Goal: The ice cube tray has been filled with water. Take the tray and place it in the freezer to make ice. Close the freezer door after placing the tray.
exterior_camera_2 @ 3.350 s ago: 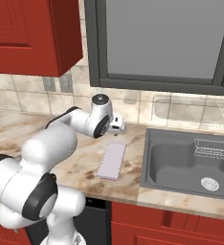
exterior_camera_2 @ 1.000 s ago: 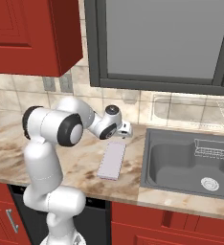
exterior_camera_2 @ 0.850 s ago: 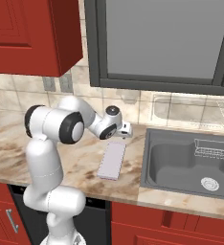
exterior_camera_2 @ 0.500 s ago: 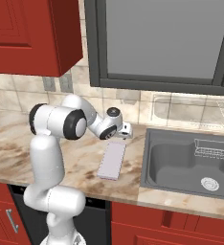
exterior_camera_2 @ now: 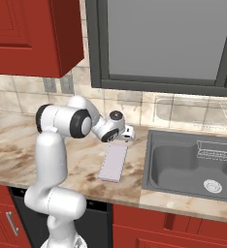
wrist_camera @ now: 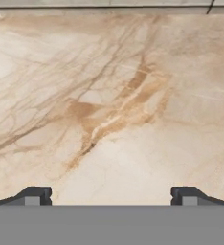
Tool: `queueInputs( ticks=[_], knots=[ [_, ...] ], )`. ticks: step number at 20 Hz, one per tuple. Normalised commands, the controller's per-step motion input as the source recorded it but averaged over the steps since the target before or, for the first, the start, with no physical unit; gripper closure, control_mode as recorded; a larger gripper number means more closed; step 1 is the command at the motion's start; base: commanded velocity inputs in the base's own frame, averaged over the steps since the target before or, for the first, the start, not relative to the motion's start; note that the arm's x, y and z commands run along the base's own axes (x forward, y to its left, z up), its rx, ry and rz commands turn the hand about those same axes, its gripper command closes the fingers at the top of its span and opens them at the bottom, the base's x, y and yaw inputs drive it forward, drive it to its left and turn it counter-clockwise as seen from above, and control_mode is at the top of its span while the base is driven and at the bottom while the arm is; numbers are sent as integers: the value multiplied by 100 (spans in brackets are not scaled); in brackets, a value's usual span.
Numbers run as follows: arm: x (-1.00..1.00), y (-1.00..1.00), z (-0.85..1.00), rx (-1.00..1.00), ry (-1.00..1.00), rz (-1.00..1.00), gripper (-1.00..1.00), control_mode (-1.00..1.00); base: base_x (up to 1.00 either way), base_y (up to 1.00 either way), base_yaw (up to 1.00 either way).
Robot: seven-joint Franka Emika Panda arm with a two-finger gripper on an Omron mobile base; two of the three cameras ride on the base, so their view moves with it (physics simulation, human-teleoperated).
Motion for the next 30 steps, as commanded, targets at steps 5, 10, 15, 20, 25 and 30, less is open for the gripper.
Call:
queueInputs(
  ticks=[5, 10, 15, 20, 25, 30],
  knots=[
    [18, 0, -21, 0, 0, 0, -100, -100, 0, 0, 0],
    [2, 0, -33, 0, 5, 0, -100, -100, 0, 0, 0],
    [-24, 0, -43, 0, 9, 0, -100, -100, 0, 0, 0],
    [-71, 0, -35, 0, 3, 1, -100, -100, 0, 0, 0],
    [-80, 0, -24, 0, 0, 0, -100, -100, 0, 0, 0],
    [-79, -2, -21, 0, 0, 0, -100, -100, 0, 0, 0]
  ],
)
